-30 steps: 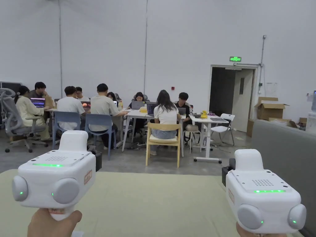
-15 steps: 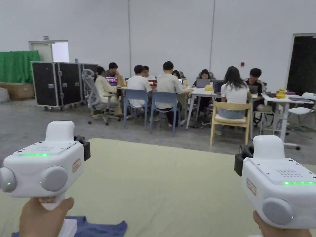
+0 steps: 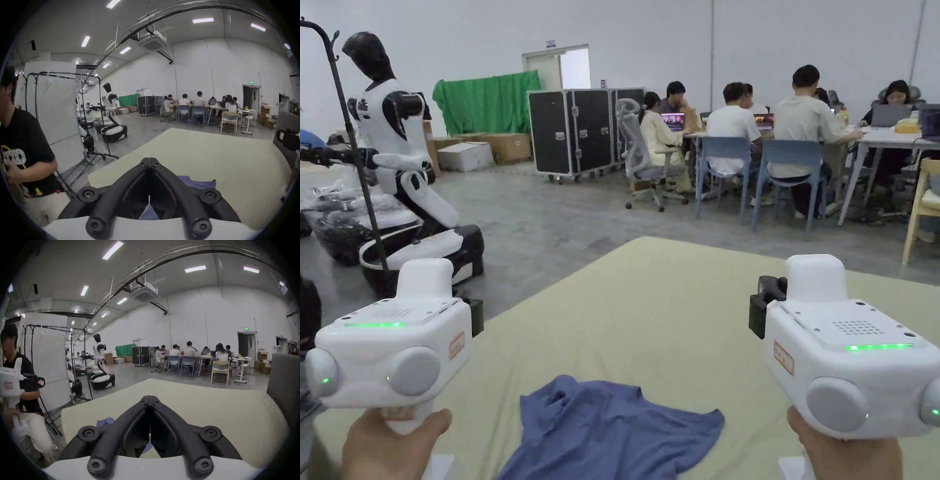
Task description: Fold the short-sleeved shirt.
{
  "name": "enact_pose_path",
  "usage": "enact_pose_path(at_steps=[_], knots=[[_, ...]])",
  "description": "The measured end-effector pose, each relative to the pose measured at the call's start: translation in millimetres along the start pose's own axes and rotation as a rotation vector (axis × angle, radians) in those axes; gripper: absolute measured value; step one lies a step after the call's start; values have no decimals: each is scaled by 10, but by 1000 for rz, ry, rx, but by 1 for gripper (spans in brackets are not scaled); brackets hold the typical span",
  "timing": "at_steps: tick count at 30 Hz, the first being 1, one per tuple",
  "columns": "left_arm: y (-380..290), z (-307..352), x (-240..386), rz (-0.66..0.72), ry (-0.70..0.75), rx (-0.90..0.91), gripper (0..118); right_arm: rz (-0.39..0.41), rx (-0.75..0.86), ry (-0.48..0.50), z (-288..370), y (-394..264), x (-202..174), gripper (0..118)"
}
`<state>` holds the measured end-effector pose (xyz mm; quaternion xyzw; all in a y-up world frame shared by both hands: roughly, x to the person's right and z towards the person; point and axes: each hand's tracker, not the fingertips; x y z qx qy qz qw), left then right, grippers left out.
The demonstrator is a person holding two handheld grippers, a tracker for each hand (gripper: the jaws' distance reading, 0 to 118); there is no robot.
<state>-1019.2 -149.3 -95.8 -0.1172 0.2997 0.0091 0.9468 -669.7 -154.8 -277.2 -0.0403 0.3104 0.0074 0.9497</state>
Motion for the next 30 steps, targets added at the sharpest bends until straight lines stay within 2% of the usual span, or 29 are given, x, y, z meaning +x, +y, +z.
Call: enact_pose_path(at_steps=[1,2,3,4,5,10,14,16,17,19,20,21,22,23,26,28,30], knots=[[-86,-92,73,31,-54,-26,0,14,-15,-11,-49,-46,50,3],[-214,-274,129,68,-122,-78,15,23,-28,-14,-114,-112,118,3],[-376,-477,207,86,-172,-132,53,19,-35,-12,-187,-193,203,3],[-551,-681,299,83,-194,-185,102,9,-55,-9,-235,-276,271,3],[-773,-895,460,84,-212,-275,103,1,-103,-27,-341,-371,343,3],[-1846,-1738,1260,79,-320,-550,103,-3,-265,-62,-770,-928,671,3],[-2593,-2156,1741,-43,-289,-750,103,7,-363,-32,-997,-1386,851,3],[-2768,-2182,1858,-50,-311,-749,103,13,-386,-25,-1058,-1564,879,3],[-2758,-2099,1905,-170,-256,-661,103,17,-399,-24,-1096,-1652,885,3],[-2768,-2044,1932,-213,-270,-628,101,-2,-428,-5,-1161,-1797,902,3],[-2751,-2078,1896,-193,-283,-647,92,-23,-444,9,-1156,-1871,891,3],[-2716,-2068,1841,-189,-288,-650,77,-41,-452,22,-1147,-1932,892,3],[-2660,-2083,1781,-195,-283,-650,39,-52,-459,30,-1130,-1981,896,3],[-2591,-2108,1683,-205,-254,-643,8,-56,-466,38,-1094,-2021,908,3],[-2486,-2305,1327,44,-303,-741,6,-49,-469,44,-886,-2090,983,3],[-2407,-2287,1337,53,-247,-672,6,-61,-469,38,-678,-2085,1108,3],[-2133,-2219,1464,31,-295,-638,6,-77,-455,28,-383,-2037,1304,3]])
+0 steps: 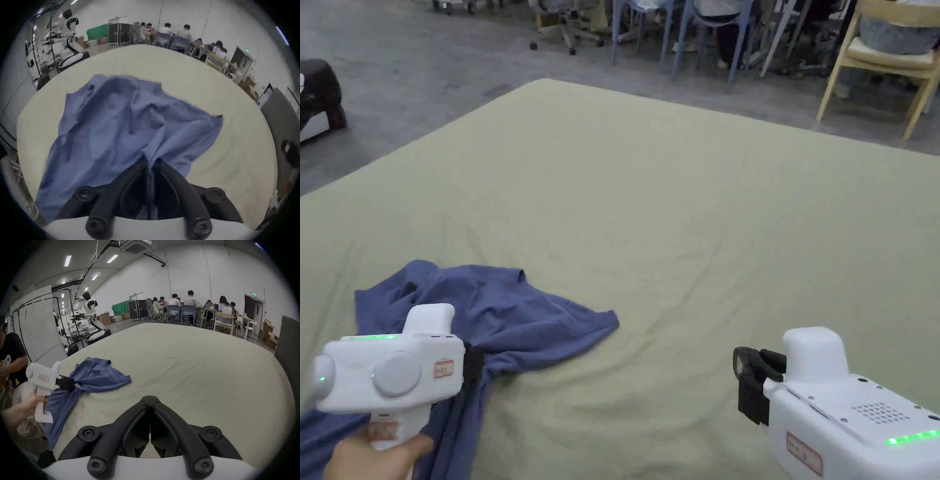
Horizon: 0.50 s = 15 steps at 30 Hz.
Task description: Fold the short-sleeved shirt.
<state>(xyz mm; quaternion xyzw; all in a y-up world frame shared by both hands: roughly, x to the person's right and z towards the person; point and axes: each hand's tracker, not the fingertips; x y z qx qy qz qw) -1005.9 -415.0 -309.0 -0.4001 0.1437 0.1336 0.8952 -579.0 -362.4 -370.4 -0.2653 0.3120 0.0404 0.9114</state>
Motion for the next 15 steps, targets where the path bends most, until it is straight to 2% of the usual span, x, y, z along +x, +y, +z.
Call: enact_pose_path(at_steps=[2,4,5,8,11,15], knots=[[255,287,357,-23,-29,97,6,2,40,-62,353,-60,211,3],[511,639,836,-102,-140,205,6,-41,67,-116,727,-92,454,3],[620,799,1160,-181,-210,249,6,-64,85,-131,927,-107,583,3],[738,1154,2297,-468,-322,232,6,-91,129,-258,1591,-162,908,3],[491,1117,3323,-621,-544,130,6,-164,182,-360,2222,-244,1181,3],[-421,1014,4661,-880,-701,-1,6,-199,257,-533,2991,-396,1468,3]])
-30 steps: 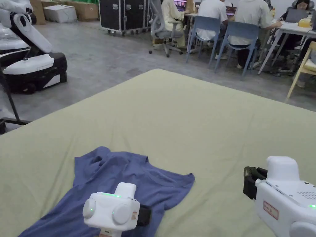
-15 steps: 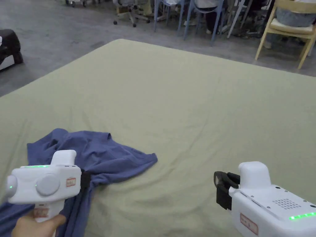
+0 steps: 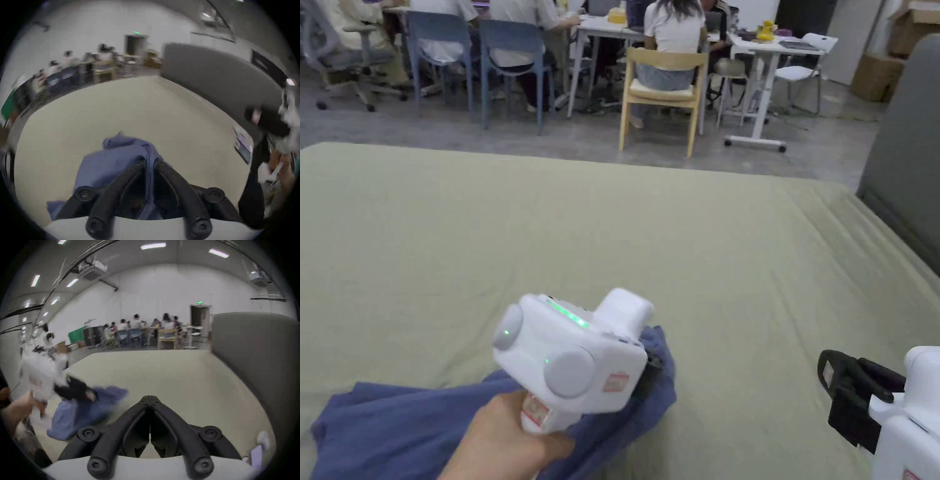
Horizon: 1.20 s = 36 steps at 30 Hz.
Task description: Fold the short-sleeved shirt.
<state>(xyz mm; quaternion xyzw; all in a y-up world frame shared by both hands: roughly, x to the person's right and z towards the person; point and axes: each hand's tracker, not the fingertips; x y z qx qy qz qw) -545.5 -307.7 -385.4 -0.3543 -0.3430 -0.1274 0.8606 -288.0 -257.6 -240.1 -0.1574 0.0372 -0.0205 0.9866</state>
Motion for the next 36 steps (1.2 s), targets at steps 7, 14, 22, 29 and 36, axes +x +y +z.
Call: enact_pose_path(at_steps=[7,14,22,29,36], knots=[[-155,-1126,1820,-225,-399,-158,6,-53,-4,-194,341,-100,877,3],[-645,-1426,2246,-367,-456,-302,6,-143,-95,-197,58,-515,1122,3],[-475,-1239,1634,55,-573,-284,79,-158,-138,-134,-45,-605,936,3],[-978,737,483,334,-221,60,0,-130,-142,-91,265,-528,774,3],[-1755,1845,21,573,192,159,0,-125,-190,-69,429,-721,520,3]])
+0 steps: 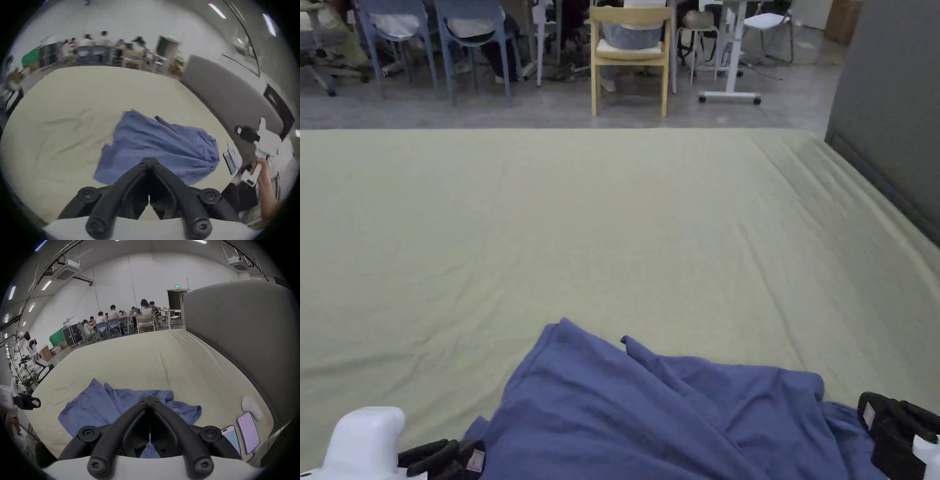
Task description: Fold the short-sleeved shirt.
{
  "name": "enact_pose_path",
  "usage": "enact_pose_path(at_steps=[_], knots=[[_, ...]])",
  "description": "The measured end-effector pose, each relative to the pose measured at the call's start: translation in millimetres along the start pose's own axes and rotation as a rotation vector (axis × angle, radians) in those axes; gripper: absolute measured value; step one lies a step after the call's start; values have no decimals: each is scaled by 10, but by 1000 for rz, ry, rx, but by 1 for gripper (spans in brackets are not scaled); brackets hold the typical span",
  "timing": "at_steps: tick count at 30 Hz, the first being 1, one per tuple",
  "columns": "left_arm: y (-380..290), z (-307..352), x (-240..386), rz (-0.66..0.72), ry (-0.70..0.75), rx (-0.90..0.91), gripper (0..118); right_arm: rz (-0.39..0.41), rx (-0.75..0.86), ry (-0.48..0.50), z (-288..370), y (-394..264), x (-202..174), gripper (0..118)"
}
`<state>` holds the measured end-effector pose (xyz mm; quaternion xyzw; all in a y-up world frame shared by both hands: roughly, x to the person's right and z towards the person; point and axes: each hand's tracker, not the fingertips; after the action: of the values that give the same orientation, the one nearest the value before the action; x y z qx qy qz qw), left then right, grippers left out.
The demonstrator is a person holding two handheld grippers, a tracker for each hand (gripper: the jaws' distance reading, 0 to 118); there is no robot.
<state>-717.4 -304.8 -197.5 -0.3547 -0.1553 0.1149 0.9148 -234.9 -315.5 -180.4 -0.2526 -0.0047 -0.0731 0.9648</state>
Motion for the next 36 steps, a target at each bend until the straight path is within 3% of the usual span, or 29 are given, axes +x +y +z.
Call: enact_pose_path(at_steps=[6,7,8,9,10,14,19,20,22,23,24,25,29,32,33,34,35,36], knots=[[535,-630,-11,-41,11,-24,0,17,-23,2,-18,-40,-75,3],[712,-830,1,-50,8,-47,32,26,-29,-1,-24,-46,-76,3],[847,-1131,-2,-66,-7,-95,77,35,-36,-3,-41,-55,-71,3],[1002,-1470,-15,-59,-16,-121,100,38,-46,-9,-66,-66,-62,3],[1118,-1731,-34,-64,-18,-114,100,35,-57,-10,-96,-81,-44,3],[1409,-2922,-175,-2,19,-269,100,33,-119,-44,-255,-181,33,3],[1160,-3781,-209,-100,176,-456,99,34,-183,-81,-486,-305,155,3],[1039,-3752,-201,-130,181,-444,94,36,-194,-86,-529,-322,171,3],[1023,-3565,-64,-205,154,-321,51,39,-209,-92,-601,-355,193,3],[1021,-3522,-5,-210,92,-331,39,35,-214,-95,-632,-382,203,3],[1022,-3412,-26,-227,120,-310,39,26,-221,-92,-665,-406,216,3],[1028,-3379,-2,-207,60,-328,2,20,-227,-89,-691,-425,222,3],[1019,-3072,169,-242,29,-334,2,-21,-234,-91,-650,-416,273,3],[995,-2468,249,-165,-64,-240,2,-42,-209,-97,-520,-291,434,5],[967,-2232,270,-143,-86,-197,2,-65,-230,-127,-538,-224,556,38],[934,-2037,280,-134,-94,-172,2,-97,-271,-146,-596,-180,664,113],[891,-1834,284,-119,-100,-148,2,-141,-407,-125,-780,-181,839,118],[877,-1666,273,-104,-98,-123,2,-183,-408,-83,-848,-230,1020,117]])
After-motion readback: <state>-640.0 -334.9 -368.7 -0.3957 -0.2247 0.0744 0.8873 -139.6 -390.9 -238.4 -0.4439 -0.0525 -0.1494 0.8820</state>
